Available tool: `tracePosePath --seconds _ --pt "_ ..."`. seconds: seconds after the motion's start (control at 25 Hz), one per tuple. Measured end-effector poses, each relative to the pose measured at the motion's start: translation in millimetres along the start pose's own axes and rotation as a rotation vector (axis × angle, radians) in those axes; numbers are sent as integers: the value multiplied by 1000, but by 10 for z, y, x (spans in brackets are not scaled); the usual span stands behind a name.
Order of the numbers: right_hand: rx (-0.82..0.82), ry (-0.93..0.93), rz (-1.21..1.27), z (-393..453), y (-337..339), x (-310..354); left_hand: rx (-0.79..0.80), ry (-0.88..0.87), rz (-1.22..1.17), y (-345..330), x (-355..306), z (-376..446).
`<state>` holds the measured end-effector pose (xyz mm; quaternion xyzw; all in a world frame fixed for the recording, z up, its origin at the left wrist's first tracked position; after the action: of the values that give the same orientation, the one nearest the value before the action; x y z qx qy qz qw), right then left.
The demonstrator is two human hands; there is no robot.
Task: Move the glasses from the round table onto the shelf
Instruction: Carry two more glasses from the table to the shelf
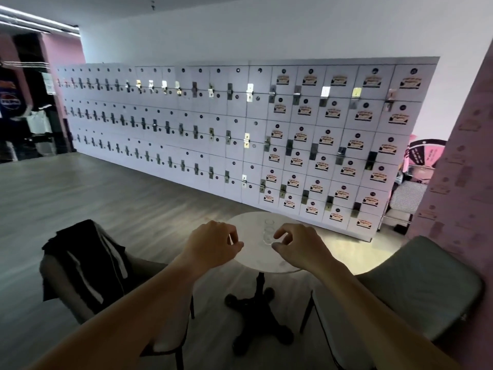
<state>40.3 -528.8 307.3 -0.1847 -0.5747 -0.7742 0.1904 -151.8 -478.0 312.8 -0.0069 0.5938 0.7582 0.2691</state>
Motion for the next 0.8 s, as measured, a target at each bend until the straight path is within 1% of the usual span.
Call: tracePosePath --seconds 0.24,0.4,0.48,0.56,0.8 --pt "-40 -95 -35 739 -16 -400 13 -84 -17 -322 38 946" --pt "-38 -138 -31 1317 -27 -825 45 -111 -3 -672 43 1603" --pt "-66 -147 -36 1619 56 -1045 37 -111 1 -798 44 1972" --pt "-93 -158 -37 1963 146 -1306 42 -118 5 -948 -16 2428" --pt "-92 -207 -56 2825 224 -2019 95 -135 -54 -1462 -284 3538"
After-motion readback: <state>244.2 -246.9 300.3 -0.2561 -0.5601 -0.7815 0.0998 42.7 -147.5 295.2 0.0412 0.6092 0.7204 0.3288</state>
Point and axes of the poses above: each hand's wrist, its own z-axis towards the middle knuckle, its own y-axis out of the back of the hand, x = y × z, the point moved 10 cm from there along z, towards the middle knuckle, and after that the axes turned 7 degrees about y, right-handed, at the moved point
